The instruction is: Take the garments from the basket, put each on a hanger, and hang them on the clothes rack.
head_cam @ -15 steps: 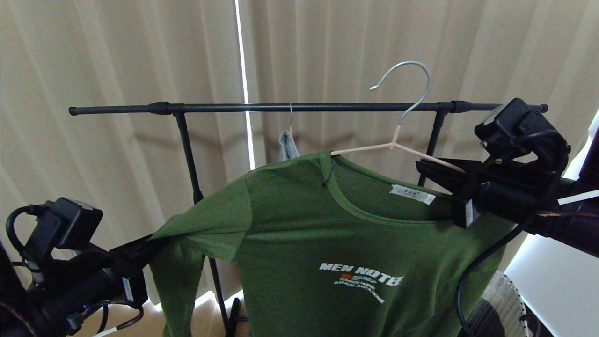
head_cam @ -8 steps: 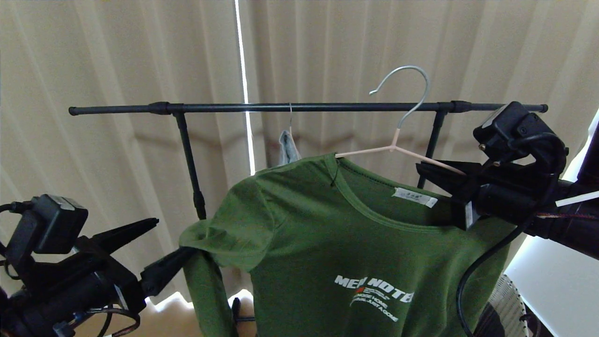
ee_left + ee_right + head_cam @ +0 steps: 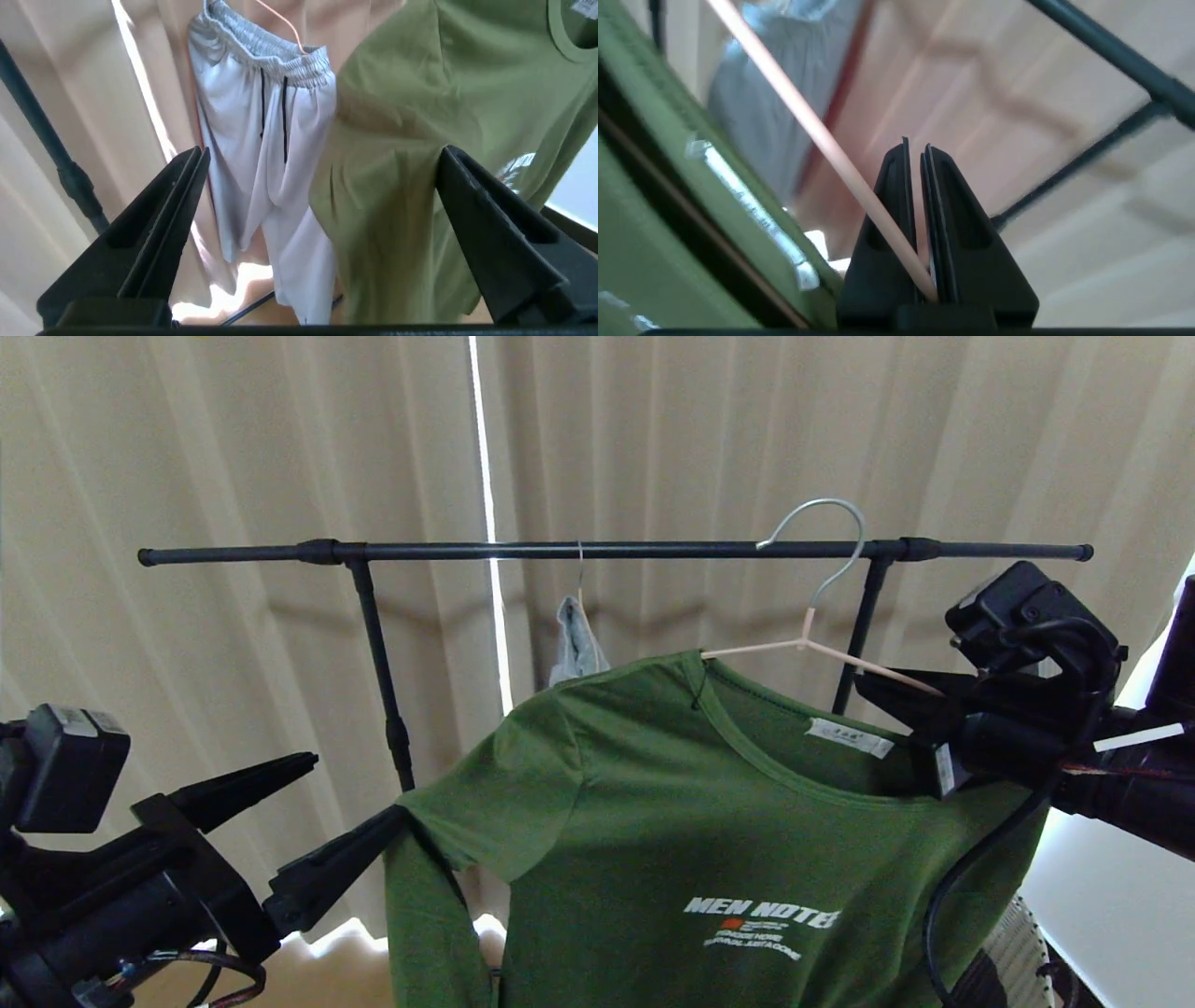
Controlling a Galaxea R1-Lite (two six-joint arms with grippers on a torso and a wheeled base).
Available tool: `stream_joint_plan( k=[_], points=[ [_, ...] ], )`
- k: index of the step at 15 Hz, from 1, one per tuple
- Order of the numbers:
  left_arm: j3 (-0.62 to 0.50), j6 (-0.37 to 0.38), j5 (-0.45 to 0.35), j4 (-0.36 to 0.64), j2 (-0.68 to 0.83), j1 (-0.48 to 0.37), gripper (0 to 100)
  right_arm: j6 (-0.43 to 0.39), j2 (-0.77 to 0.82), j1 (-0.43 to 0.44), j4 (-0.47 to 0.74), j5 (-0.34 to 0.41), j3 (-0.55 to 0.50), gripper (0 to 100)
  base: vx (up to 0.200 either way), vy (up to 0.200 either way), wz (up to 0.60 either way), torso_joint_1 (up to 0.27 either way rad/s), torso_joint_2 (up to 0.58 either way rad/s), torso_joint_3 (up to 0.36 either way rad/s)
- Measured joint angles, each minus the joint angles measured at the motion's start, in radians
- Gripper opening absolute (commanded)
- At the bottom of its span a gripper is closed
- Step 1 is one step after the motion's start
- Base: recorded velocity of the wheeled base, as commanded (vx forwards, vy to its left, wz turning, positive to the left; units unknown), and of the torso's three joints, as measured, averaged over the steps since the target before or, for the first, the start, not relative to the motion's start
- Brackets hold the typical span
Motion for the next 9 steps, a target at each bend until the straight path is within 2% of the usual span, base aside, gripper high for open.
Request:
stream_joint_plan(
  k=[4,7,9],
  points=[
    [0.010,0.009,0.001,0.000,0.000,0.005,100,-0.004,-0.023,-0.025,0.014,-0.094,0.028,0,0.000,0.000,0.00,0.000,0.00,0.000],
    [0.026,0.059,0.003,0.000,0.008,0.009,100,-0.007,-0.055,-0.113,0.056,-0.102,0.053,0,0.000,0.000,0.00,0.000,0.00,0.000],
    [0.029,0.066,0.003,0.000,0.015,0.021,100,-0.016,-0.085,-0.201,0.121,-0.102,0.058,0,0.000,0.000,0.00,0.000,0.00,0.000]
  ],
)
